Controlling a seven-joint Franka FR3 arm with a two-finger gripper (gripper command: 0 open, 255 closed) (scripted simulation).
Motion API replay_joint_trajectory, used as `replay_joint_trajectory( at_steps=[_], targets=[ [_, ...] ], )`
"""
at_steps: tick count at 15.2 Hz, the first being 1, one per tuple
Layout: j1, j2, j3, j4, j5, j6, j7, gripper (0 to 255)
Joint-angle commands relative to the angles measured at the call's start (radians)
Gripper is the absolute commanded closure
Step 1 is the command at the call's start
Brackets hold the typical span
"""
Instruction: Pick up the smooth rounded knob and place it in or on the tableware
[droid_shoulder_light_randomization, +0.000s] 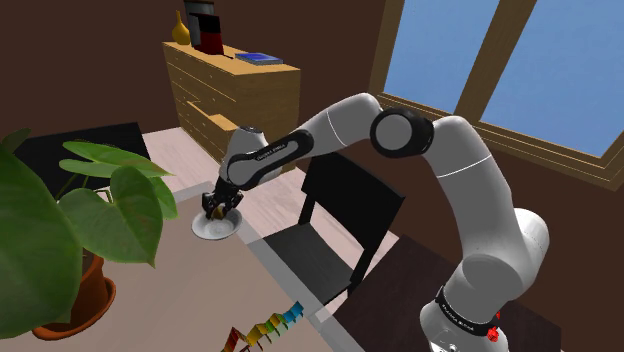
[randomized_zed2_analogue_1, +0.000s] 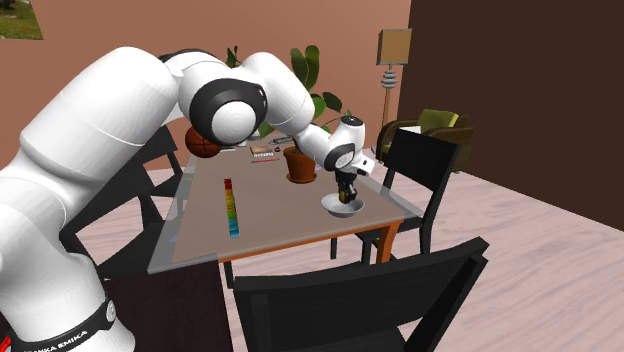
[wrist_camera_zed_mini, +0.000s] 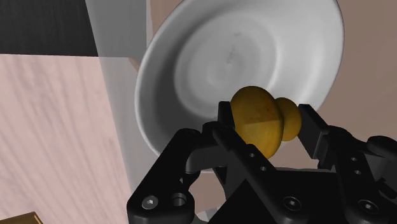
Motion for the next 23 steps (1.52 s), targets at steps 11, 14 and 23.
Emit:
replay_joint_trajectory(
  at_steps=[11,14,23],
  targets=[
    [0.002,0.003,-0.001,0.0,-0.001,0.003,0.001,0],
    [-0.031,-0.057,0.019,-0.042,0.014,-0.018,-0.008,0],
    [-0.061,-0.109,0.036,-0.074,0.029,-0.041,-0.016,0]
  ],
)
